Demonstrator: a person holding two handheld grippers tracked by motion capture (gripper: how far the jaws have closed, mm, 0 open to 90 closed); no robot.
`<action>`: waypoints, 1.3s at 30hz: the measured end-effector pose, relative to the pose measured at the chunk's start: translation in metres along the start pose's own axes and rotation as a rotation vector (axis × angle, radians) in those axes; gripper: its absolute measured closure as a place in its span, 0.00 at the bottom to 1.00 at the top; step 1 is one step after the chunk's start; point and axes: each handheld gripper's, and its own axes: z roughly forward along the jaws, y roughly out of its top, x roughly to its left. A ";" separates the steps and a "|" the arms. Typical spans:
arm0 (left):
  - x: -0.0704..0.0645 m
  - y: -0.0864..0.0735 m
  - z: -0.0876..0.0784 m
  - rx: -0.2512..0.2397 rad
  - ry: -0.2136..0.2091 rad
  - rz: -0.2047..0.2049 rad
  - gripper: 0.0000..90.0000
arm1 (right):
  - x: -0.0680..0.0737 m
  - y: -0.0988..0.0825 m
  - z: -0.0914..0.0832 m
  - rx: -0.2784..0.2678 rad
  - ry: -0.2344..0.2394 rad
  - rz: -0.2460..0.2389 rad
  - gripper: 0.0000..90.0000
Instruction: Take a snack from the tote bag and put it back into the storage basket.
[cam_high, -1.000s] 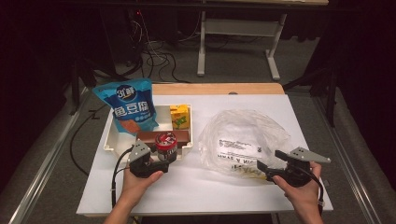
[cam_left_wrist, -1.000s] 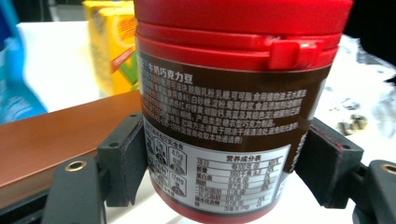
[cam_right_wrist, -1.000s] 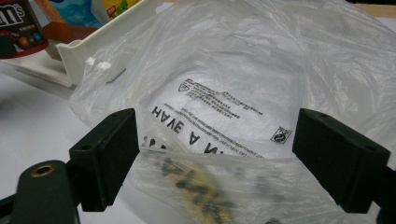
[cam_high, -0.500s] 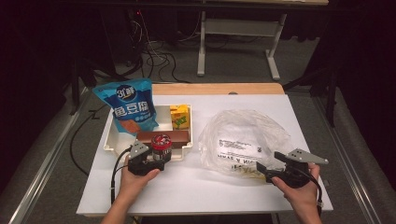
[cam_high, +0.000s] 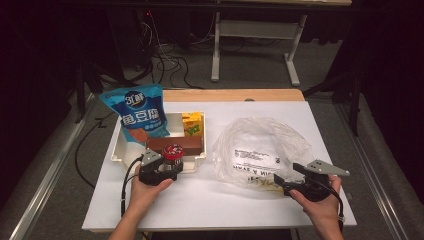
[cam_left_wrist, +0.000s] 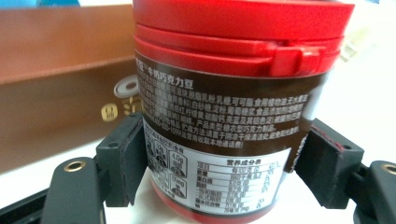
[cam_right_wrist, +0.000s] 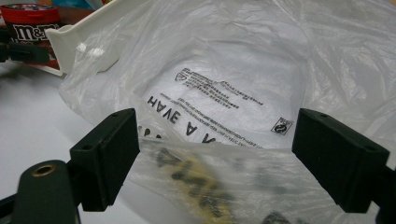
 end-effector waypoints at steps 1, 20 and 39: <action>0.001 0.000 0.000 0.005 0.004 -0.011 0.29 | 0.000 0.000 0.000 0.000 -0.001 0.000 0.17; -0.007 0.011 -0.043 -0.046 0.083 -0.028 0.32 | -0.001 -0.003 -0.001 0.002 -0.008 -0.010 0.17; -0.020 0.002 -0.038 0.042 0.046 -0.045 1.00 | 0.001 -0.005 0.001 0.010 -0.003 -0.009 0.17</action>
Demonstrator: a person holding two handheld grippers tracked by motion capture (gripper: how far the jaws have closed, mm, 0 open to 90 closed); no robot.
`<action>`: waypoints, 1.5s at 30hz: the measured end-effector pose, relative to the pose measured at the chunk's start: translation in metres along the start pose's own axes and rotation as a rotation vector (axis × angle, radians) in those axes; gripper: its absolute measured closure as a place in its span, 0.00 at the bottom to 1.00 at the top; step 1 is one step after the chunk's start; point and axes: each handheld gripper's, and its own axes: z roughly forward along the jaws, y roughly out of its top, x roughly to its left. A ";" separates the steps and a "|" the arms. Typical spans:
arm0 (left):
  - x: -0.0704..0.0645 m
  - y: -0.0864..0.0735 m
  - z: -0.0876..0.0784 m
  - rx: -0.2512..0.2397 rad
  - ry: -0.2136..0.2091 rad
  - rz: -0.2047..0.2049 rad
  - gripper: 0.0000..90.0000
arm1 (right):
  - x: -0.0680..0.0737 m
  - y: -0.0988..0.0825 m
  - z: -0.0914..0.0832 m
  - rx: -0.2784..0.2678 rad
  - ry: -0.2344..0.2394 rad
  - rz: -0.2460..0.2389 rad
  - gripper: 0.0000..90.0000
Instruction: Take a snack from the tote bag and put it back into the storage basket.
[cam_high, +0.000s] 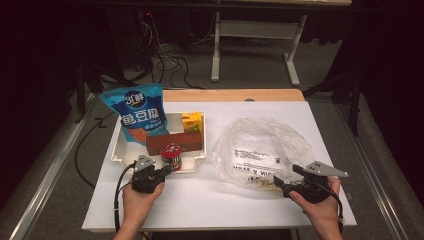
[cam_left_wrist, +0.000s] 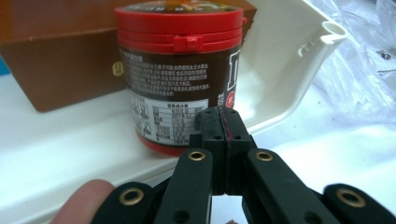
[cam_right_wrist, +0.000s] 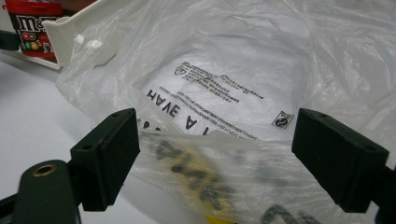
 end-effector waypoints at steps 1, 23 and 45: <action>0.000 0.000 0.000 0.001 0.003 0.001 1.00 | 0.000 0.000 0.000 0.002 -0.003 -0.002 0.17; -0.004 0.005 -0.001 -0.062 0.056 -0.011 1.00 | 0.000 -0.002 0.003 0.010 0.000 0.007 0.18; 0.032 0.005 -0.015 -0.114 0.167 -0.144 1.00 | -0.001 -0.003 0.004 0.013 -0.003 0.010 0.18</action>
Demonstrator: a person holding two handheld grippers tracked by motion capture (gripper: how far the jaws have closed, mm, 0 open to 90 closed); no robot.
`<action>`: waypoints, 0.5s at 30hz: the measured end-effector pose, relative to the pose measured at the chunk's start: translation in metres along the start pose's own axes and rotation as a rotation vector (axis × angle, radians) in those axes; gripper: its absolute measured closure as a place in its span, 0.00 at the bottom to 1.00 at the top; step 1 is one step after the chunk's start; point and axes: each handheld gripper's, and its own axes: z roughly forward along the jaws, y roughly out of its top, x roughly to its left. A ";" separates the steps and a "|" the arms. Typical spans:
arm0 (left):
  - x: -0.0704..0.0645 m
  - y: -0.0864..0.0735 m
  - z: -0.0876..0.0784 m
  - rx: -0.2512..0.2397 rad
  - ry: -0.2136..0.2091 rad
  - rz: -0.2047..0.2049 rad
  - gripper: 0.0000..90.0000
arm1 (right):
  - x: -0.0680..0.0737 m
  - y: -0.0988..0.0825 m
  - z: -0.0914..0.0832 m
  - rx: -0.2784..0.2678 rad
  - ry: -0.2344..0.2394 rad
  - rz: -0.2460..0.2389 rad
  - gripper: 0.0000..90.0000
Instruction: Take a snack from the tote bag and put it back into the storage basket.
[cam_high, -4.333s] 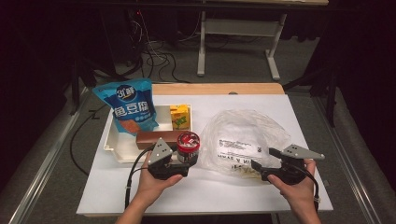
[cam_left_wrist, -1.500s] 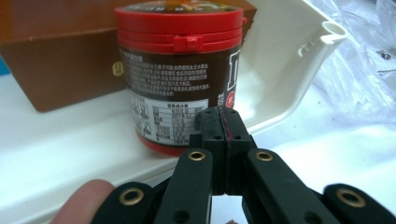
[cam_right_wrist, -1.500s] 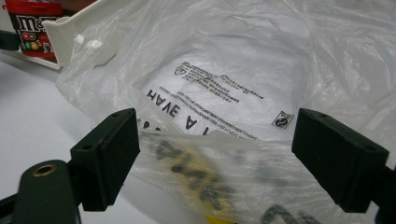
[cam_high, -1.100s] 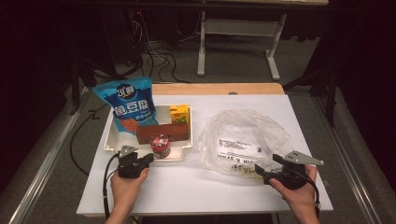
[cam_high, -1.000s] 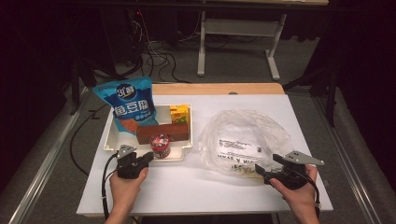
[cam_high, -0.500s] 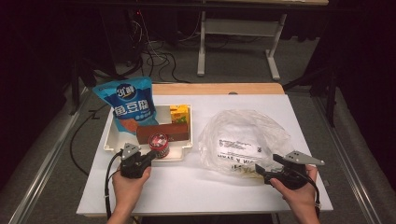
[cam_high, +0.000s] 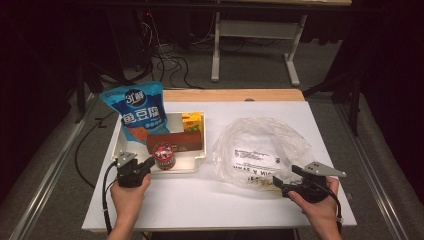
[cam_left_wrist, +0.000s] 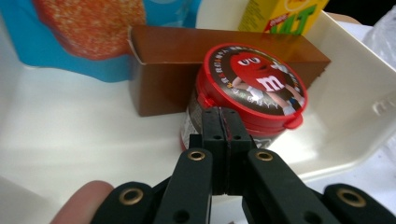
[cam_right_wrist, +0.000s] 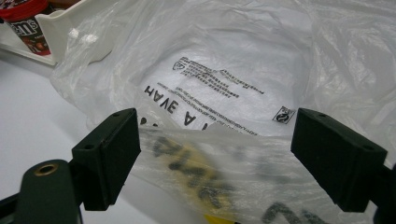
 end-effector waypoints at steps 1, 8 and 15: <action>0.001 0.000 0.000 -0.003 -0.002 -0.005 1.00 | 0.000 0.000 0.000 -0.001 0.001 -0.001 0.18; 0.002 0.001 0.004 -0.014 -0.003 -0.015 1.00 | 0.000 -0.002 0.001 0.003 0.005 0.000 0.18; 0.004 0.002 0.006 -0.016 -0.003 -0.009 1.00 | -0.001 -0.002 0.004 0.007 0.011 -0.005 0.18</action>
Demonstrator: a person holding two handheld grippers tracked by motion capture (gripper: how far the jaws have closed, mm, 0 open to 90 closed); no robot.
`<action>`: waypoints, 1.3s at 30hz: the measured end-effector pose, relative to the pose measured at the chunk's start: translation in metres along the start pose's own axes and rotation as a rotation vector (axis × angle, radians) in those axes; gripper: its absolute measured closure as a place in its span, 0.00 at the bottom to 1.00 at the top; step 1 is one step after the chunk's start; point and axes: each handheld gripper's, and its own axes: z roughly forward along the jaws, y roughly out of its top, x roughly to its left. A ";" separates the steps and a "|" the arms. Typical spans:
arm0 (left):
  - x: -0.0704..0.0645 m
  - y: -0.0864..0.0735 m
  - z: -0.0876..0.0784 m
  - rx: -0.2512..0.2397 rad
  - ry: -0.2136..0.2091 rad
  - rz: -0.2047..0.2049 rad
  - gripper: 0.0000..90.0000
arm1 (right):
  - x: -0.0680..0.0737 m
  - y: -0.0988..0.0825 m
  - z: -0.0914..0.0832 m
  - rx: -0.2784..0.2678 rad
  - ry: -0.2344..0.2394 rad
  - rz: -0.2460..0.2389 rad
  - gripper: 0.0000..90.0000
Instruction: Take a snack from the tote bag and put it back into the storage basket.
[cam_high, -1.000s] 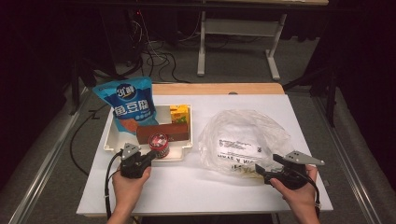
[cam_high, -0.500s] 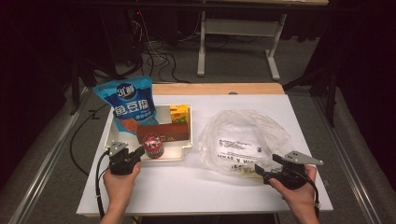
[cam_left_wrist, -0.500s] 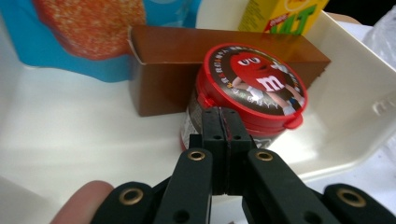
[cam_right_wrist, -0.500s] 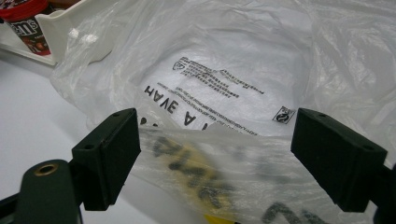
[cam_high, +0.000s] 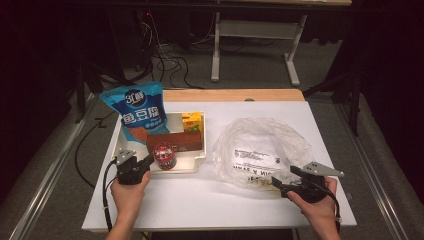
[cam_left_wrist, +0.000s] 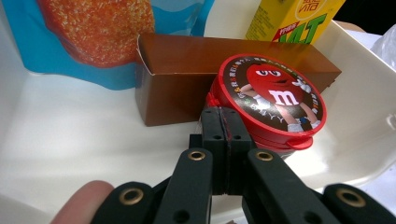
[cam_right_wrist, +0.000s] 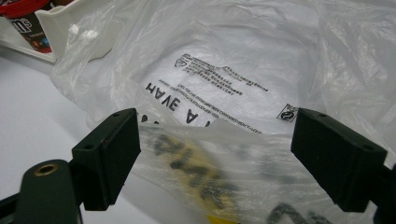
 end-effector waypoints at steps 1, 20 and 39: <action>0.000 0.000 0.000 0.000 -0.001 0.003 1.00 | 0.000 0.000 0.000 0.002 -0.001 0.003 0.18; -0.007 0.006 -0.032 -0.044 -0.146 0.073 0.25 | -0.005 0.000 -0.010 -0.045 -0.010 0.008 0.17; 0.019 -0.011 -0.070 -0.086 -0.207 0.152 0.01 | -0.031 -0.013 -0.030 -0.080 -0.040 0.000 0.12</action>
